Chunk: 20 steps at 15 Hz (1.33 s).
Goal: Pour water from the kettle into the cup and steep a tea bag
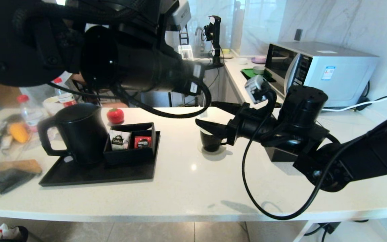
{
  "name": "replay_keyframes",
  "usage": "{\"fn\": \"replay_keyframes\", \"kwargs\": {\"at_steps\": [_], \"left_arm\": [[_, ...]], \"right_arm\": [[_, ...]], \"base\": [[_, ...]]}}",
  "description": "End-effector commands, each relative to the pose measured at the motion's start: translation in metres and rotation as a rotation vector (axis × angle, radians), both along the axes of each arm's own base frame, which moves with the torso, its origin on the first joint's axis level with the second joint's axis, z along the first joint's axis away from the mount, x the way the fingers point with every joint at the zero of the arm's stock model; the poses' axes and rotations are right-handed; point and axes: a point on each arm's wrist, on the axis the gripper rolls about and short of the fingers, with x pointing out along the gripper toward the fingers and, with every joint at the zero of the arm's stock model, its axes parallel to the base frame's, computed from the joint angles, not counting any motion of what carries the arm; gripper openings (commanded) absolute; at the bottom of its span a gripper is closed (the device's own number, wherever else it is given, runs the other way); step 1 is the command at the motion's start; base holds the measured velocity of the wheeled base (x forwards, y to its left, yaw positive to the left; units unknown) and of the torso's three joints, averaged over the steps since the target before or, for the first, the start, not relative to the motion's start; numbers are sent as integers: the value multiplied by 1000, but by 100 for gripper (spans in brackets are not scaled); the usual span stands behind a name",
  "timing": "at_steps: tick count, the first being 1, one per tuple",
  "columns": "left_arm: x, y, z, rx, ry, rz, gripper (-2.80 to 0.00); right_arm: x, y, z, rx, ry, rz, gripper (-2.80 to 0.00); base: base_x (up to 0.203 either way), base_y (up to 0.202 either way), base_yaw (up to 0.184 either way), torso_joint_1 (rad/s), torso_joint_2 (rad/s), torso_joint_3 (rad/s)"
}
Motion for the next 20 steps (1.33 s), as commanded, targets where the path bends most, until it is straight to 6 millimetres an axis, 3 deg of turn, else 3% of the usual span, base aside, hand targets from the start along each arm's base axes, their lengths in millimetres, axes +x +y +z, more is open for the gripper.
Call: {"fn": "replay_keyframes", "kwargs": {"at_steps": [1,10,18,19,20], "left_arm": [[-2,-2,-1,2,2,-6,-280],[-9,-6,4,-8,-10,-29,-280],[-14,-8,6,-5,-18,-19,-280],[-14,-8,6,-5,-18,-19,-280],[-14,-8,6,-5,-18,-19,-280]], "right_arm": [[-2,4,2,18,-8,15,0],[16,19,-6,63,-20,28,0],[20,18,-11,57,-10,20,0],[20,18,-11,58,-11,20,-280],[21,17,-11,57,-10,19,-280]], "base": [[0,0,0,0,0,0],[0,0,0,0,0,0],[0,0,0,0,0,0],[0,0,0,0,0,0],[0,0,0,0,0,0]]}}
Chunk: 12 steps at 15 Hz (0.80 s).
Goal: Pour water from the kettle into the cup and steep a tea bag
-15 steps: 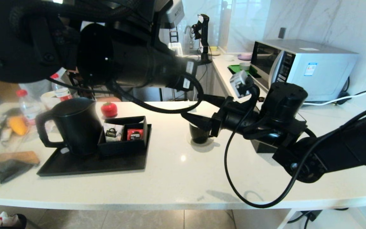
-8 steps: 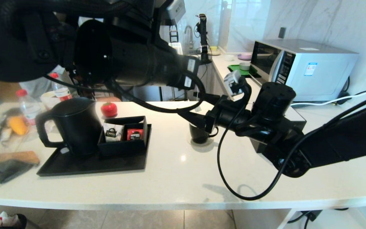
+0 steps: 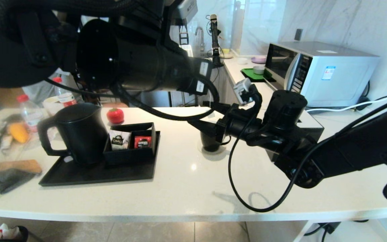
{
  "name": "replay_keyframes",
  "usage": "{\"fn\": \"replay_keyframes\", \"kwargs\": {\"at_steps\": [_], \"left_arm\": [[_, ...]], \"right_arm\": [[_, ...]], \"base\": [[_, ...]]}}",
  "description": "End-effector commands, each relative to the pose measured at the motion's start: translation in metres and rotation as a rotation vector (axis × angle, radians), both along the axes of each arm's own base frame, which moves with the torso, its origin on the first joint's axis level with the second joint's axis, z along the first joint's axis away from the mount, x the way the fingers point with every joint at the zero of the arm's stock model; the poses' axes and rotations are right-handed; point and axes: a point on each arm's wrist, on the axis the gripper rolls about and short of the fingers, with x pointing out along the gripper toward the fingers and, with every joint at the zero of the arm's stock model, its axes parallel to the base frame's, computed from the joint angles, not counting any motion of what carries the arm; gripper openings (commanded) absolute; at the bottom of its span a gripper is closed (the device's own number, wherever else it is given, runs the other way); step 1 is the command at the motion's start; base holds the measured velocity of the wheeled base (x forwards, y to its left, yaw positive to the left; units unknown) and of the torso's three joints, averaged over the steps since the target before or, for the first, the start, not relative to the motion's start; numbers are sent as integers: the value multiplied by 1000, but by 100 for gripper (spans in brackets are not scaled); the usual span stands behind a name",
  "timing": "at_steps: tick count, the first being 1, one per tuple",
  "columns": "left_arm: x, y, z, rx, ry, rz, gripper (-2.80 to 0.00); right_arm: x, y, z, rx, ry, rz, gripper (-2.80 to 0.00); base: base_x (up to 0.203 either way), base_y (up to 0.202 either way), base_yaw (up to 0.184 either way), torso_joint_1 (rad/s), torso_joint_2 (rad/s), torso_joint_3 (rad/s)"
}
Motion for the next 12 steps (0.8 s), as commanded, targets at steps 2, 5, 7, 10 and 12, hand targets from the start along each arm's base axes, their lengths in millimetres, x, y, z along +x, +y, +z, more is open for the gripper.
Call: {"fn": "replay_keyframes", "kwargs": {"at_steps": [2,5,7,10,12], "left_arm": [[-1,-1,-1,4,4,-1,-280],[-4,-3,-1,3,4,-13,-280],[-5,-4,-1,4,2,-10,-280],[-7,-5,-1,5,1,-8,-280],[-8,-6,-1,6,-1,-7,-280]], "right_arm": [[0,-1,2,5,-10,2,-280],[1,-2,3,7,-11,-3,-280],[0,-2,3,7,-11,-3,-280],[0,-3,4,8,-15,-6,-280],[1,-5,5,9,-17,-10,-280]], "base": [[0,0,0,0,0,0],[0,0,0,0,0,0],[0,0,0,0,0,0],[0,0,0,0,0,0],[0,0,0,0,0,0]]}}
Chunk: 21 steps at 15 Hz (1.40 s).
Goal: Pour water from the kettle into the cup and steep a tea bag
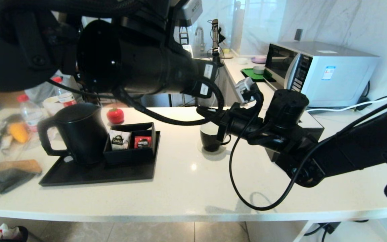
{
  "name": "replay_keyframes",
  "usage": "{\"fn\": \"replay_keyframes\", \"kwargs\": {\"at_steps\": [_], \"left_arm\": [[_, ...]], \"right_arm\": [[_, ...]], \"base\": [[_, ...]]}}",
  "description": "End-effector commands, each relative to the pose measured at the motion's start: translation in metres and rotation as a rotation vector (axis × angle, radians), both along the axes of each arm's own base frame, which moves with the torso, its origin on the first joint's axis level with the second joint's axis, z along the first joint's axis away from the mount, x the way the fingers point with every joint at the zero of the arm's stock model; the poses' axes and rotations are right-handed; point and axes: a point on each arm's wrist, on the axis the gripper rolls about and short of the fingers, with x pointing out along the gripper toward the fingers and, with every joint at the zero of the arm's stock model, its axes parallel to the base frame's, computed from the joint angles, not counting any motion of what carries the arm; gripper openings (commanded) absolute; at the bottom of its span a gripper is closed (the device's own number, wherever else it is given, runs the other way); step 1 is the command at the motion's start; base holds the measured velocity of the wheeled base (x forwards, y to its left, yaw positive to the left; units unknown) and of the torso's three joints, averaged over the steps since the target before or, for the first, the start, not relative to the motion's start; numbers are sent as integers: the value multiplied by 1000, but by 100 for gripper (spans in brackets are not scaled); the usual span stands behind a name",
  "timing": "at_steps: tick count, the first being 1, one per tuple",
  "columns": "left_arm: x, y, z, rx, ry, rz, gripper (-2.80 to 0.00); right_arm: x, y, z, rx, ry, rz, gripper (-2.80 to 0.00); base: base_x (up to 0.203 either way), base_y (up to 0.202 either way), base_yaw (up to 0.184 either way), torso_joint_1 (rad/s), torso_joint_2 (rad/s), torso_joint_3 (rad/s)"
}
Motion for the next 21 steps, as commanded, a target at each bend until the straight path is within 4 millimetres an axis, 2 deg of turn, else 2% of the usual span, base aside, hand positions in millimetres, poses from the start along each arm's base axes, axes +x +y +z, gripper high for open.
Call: {"fn": "replay_keyframes", "kwargs": {"at_steps": [1,5,12,21], "left_arm": [[-1,0,0,5,-3,16,-280],[-6,-3,0,-53,25,46,-280],[-14,6,-20,-5,70,64,-280],[0,-9,-42,-70,117,102,-280]], "right_arm": [[-1,0,3,7,-11,3,-280],[-1,-4,6,9,-14,-8,-280],[-5,-16,25,31,-53,-31,-280],[-11,-22,35,40,-69,-36,-280]], "base": [[0,0,0,0,0,0],[0,0,0,0,0,0],[0,0,0,0,0,0],[0,0,0,0,0,0]]}}
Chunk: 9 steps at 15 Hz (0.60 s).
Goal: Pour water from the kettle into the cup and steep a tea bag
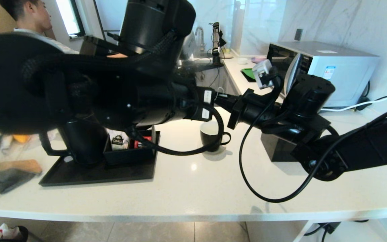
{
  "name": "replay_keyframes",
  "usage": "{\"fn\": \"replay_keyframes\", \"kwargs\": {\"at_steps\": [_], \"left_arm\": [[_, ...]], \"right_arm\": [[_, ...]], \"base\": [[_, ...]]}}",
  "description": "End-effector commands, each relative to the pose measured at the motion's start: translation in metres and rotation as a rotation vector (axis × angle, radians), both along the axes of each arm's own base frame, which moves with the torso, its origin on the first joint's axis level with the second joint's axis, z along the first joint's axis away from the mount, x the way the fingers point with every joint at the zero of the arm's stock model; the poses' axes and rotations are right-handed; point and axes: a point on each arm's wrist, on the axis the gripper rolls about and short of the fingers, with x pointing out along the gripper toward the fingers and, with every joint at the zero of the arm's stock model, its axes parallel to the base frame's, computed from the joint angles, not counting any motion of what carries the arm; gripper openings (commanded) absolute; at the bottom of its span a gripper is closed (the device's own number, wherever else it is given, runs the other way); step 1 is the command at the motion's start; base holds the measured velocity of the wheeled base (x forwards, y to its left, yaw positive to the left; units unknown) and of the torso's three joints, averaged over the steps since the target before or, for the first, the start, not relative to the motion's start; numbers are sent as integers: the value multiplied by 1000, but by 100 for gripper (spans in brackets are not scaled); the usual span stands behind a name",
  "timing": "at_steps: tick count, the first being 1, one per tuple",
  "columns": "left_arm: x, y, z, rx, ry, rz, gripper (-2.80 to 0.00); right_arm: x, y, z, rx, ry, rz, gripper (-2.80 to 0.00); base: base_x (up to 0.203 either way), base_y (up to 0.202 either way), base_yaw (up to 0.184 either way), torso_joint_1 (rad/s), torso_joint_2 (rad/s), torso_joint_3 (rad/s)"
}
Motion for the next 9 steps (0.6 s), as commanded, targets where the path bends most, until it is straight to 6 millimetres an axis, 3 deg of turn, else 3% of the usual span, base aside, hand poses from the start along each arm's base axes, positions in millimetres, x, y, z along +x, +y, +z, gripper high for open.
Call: {"fn": "replay_keyframes", "kwargs": {"at_steps": [1,9], "left_arm": [[7,-8,-5,-22,-14,7,-280],[8,-9,-7,-25,-18,12,-280]], "right_arm": [[-2,-1,3,8,-15,4,-280],[-1,-1,2,5,-10,3,-280]], "base": [[0,0,0,0,0,0],[0,0,0,0,0,0]]}}
